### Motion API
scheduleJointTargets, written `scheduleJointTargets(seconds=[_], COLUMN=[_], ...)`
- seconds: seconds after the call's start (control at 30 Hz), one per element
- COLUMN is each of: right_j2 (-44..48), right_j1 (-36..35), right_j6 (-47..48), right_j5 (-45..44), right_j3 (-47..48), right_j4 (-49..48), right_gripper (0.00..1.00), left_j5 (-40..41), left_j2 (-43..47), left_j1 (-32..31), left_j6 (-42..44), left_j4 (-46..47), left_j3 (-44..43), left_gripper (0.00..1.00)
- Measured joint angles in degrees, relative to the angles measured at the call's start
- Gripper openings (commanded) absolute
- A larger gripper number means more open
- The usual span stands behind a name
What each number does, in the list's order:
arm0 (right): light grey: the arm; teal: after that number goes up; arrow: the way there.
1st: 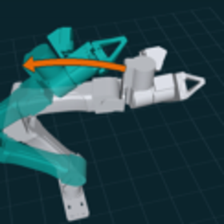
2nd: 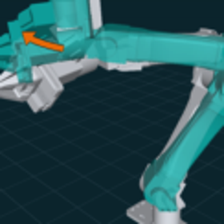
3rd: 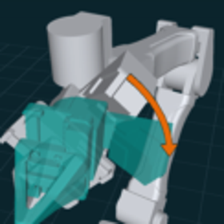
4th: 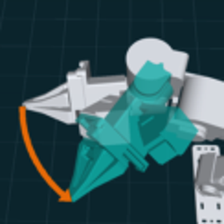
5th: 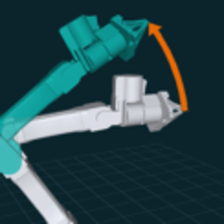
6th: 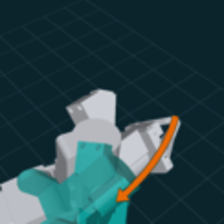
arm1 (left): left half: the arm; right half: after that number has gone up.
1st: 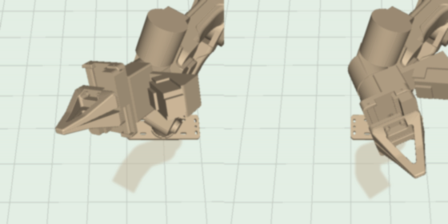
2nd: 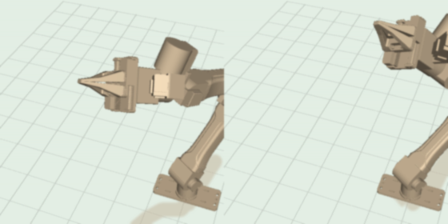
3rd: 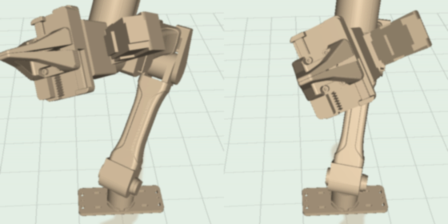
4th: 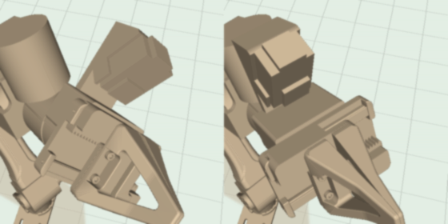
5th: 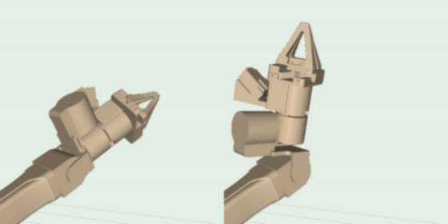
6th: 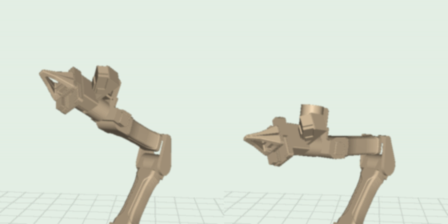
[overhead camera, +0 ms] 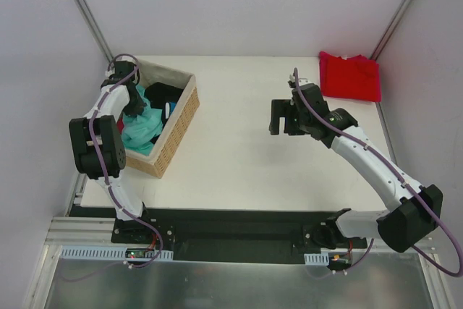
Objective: Fold and stack the t-shirts
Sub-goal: Grab crumpled tshirt from bin with the left arm, then move the tshirt to the center of the board
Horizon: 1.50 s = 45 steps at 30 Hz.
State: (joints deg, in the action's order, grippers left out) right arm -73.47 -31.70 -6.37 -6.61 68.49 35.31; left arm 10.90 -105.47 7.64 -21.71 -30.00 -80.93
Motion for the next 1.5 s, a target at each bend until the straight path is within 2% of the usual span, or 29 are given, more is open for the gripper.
scheduleJointTargets(seconds=[0.13,0.27,0.4,0.53,0.6,0.73,0.87,0.97,1.07,1.17,1.27,1.37,1.43,1.47,1.5], right_j2=[0.0,-0.04,-0.2,-0.2,-0.13,1.68,6.43,9.9,13.27,14.56,14.58,14.58,14.45,14.29,14.03], right_j1=[-0.26,-0.74,-1.79,-3.04,-3.37,-3.65,-3.78,-3.8,-3.8,-3.8,-3.8,-3.8,-3.8,-3.8,-3.8], right_j6=[0.0,-0.04,-0.15,-0.37,-0.61,-1.4,-2.47,-3.19,-4.11,-5.14,-5.73,-6.14,-6.32,-6.38,-6.45], right_j5=[0.0,-0.02,-0.04,-0.46,-1.01,-3.13,-6.34,-8.79,-11.52,-14.64,-17.4,-19.3,-19.87,-20.0,-20.02], right_j3=[-0.37,-0.74,-0.74,-0.85,-1.11,-2.4,-3.65,-4.31,-5.33,-5.51,-5.51,-5.51,-5.51,-5.51,-5.49], right_j4=[-0.13,-0.11,-0.17,-0.22,-0.28,-0.37,0.26,0.72,2.01,3.98,5.88,7.04,7.37,7.43,7.45], right_gripper=[0.97,0.97,0.97,0.96,0.96,0.97,0.96,0.97,0.97,0.97,0.97,0.97,0.97,0.97,0.97], left_j5=[-2.03,-4.26,-7.26,-11.8,-13.77,-19.45,-21.0,-20.28,-19.23,-18.43,-17.64,-15.93,-14.82,-14.38,-13.79], left_j2=[2.93,12.39,23.67,30.27,31.21,26.73,21.14,18.4,17.38,18.71,21.22,20.92,20.65,20.33,19.89], left_j1=[0.07,-1.01,-5.33,-12.83,-19.34,-31.85,-40.87,-48.68,-55.56,-60.06,-61.48,-61.42,-61.2,-61.18,-61.16], left_j6=[0.02,0.09,0.11,0.15,0.35,0.55,0.52,0.74,0.55,-1.75,-4.66,-6.14,-6.23,-6.19,-5.84], left_j4=[0.04,-0.22,-0.92,-0.63,-0.81,-1.38,-1.62,-2.1,-1.27,4.55,11.32,13.9,16.39,17.75,19.12], left_j3=[0.02,-1.36,-11.02,-21.99,-28.0,-41.33,-46.8,-43.47,-34.99,-19.1,-1.22,9.18,12.94,13.77,13.99], left_gripper=[0.0,0.0,0.0,0.0,0.0,0.0,0.0,0.0,0.0,0.0,0.0,0.01,0.41,0.99,0.99])
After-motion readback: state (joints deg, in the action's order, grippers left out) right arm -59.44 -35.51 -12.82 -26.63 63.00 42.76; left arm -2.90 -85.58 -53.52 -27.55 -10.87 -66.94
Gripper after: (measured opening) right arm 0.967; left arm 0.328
